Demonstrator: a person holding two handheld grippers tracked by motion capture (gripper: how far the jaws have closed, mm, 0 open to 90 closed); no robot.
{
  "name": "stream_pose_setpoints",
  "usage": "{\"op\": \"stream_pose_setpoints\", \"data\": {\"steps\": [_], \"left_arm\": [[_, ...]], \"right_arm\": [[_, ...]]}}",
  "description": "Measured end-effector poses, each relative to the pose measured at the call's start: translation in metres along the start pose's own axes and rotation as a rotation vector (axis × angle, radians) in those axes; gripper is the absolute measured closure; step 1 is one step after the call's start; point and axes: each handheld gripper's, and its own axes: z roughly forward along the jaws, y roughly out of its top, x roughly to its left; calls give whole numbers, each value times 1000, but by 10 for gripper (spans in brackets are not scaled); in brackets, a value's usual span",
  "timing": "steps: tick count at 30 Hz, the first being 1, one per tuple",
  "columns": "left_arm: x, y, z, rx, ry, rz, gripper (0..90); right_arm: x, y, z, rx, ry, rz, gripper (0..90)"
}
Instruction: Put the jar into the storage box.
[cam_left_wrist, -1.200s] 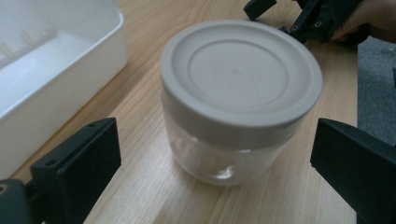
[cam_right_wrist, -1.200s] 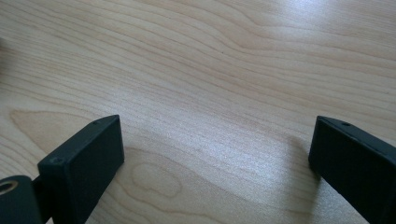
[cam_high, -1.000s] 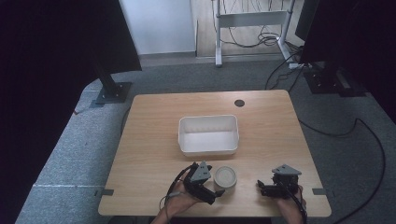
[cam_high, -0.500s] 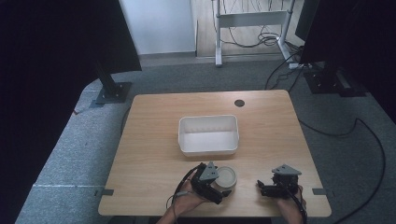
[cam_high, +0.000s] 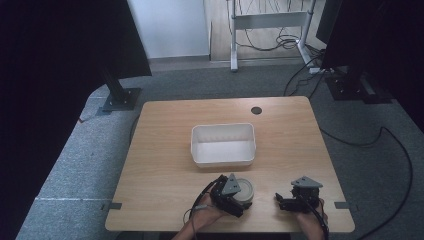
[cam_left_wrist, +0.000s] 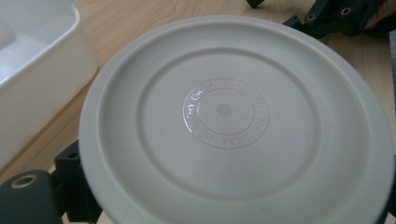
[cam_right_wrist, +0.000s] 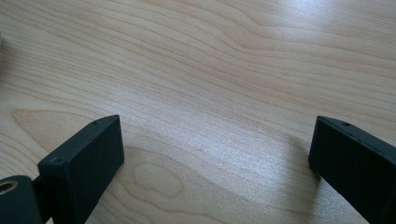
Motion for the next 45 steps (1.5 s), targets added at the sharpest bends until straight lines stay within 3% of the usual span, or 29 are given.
{"op": "stream_pose_setpoints", "data": {"steps": [14, 30, 45], "left_arm": [[-3, 6, -3, -4, 8, 10, 98], [15, 18, -18, -13, 52, -2, 99], [41, 31, -31, -37, 116, -42, 99]], "right_arm": [[0, 0, 0, 0, 0, 0, 28], [0, 0, 0, 0, 0, 0, 28], [0, 0, 0, 0, 0, 0, 28]]}}
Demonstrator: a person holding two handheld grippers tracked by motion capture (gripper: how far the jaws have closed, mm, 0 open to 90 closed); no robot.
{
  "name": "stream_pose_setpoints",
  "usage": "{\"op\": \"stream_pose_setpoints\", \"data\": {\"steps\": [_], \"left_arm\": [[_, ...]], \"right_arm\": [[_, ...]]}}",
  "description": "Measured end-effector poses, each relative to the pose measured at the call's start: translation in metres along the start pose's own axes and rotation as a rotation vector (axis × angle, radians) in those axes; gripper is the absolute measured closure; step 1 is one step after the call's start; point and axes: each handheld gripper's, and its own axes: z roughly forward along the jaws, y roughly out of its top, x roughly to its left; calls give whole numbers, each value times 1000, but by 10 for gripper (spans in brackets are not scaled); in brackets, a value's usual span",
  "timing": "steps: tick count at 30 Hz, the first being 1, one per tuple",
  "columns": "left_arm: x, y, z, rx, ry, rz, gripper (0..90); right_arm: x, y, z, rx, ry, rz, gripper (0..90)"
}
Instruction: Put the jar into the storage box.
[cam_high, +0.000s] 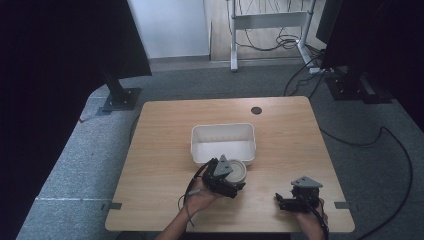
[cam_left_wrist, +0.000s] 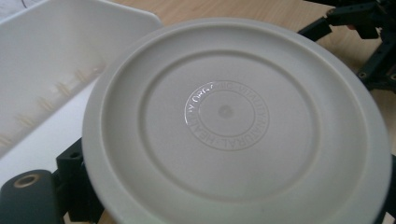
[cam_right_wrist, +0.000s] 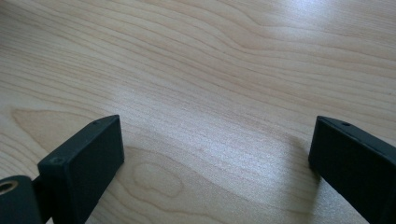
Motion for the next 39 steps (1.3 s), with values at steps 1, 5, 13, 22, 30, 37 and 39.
{"op": "stream_pose_setpoints", "data": {"steps": [1, 5, 13, 22, 30, 37, 39], "left_arm": [[2, 1, 0, -1, 4, -3, 99], [9, 2, 0, -3, 21, -16, 99], [21, 8, 1, -9, 60, -29, 99], [29, 20, 4, -18, 83, -22, 99], [34, 27, 10, -28, 104, -20, 99], [42, 29, 16, -32, 125, -26, 99], [45, 29, 18, -33, 132, -28, 99]], "right_arm": [[0, 0, 0, 0, 0, -1, 28], [0, 0, 0, 0, 0, 0, 28], [0, 0, 0, 0, 0, 0, 28], [0, 0, 0, 0, 0, 1, 28], [0, 0, 0, 1, 0, 1, 29], [0, 0, 0, 1, 0, 0, 28], [0, 0, 0, 1, 0, 1, 28]]}}
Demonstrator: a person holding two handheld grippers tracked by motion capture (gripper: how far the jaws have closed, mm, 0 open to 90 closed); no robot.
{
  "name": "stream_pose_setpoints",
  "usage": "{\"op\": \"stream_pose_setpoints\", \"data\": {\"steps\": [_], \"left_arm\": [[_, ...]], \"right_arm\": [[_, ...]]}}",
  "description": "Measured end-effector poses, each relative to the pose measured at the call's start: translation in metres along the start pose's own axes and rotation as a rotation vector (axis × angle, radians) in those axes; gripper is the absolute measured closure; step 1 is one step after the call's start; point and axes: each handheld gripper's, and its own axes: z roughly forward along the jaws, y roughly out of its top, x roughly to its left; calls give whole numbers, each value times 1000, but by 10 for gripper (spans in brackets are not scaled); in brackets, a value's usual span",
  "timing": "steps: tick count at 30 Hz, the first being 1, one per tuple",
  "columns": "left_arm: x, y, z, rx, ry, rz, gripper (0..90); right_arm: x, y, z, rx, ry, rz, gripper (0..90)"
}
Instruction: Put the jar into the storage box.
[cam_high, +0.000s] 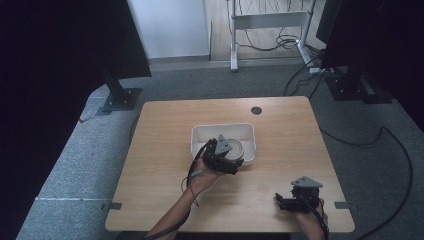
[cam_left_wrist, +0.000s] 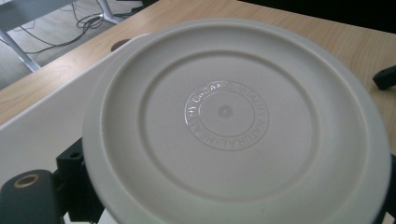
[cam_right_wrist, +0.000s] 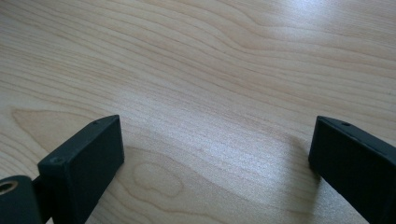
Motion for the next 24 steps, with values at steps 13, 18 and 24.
{"op": "stream_pose_setpoints", "data": {"steps": [13, 18, 24], "left_arm": [[17, 1, 21, 8, 43, -26, 99], [21, 1, 30, 15, 57, -40, 99], [22, -1, 42, 28, 76, -55, 99]], "right_arm": [[0, 0, 0, 0, 0, 0, 28], [0, 0, 0, 0, 1, 0, 28], [0, 0, 0, 0, 2, -1, 28]]}}
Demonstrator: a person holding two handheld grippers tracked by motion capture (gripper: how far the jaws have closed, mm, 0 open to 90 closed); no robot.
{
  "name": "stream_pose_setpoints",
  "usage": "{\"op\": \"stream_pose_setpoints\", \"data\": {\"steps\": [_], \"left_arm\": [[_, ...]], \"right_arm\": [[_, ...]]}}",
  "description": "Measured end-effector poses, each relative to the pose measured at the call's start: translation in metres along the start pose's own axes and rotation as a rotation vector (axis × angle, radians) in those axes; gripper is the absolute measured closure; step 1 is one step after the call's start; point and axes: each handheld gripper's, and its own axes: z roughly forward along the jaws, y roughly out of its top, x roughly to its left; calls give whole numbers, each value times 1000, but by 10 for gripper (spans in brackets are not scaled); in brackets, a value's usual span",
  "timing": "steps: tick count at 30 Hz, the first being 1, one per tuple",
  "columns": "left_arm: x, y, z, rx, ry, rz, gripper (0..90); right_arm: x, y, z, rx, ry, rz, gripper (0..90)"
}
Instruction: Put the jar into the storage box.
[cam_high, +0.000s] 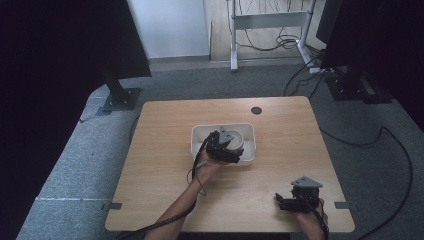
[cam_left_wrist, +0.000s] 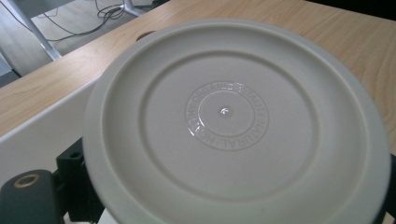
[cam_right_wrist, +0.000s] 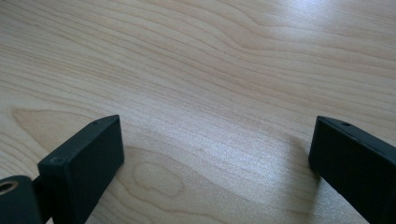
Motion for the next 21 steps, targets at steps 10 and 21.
{"op": "stream_pose_setpoints", "data": {"steps": [10, 21], "left_arm": [[-2, -9, 16, 27, 30, -22, 99], [-8, -13, 23, 62, 50, -17, 99]], "right_arm": [[0, 0, 0, 0, 2, -1, 28], [0, 0, 0, 1, 2, -2, 28]]}}
